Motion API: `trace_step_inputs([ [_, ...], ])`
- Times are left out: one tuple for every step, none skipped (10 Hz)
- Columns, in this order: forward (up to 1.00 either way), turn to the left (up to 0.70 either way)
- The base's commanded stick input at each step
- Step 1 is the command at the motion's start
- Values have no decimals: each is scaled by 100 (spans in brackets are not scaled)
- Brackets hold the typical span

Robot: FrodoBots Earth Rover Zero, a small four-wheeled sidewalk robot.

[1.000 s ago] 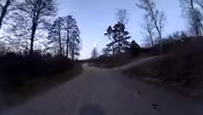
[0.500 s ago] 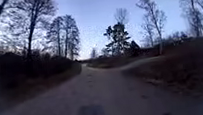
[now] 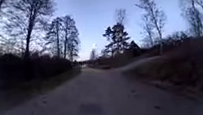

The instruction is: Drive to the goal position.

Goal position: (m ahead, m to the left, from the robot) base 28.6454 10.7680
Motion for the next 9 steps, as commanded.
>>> trace_step_inputs([
  [70,0],
  [70,33],
  [70,0],
  [70,0],
  [70,0],
  [70,0],
  [70,0],
  [70,0],
  [70,0],
])
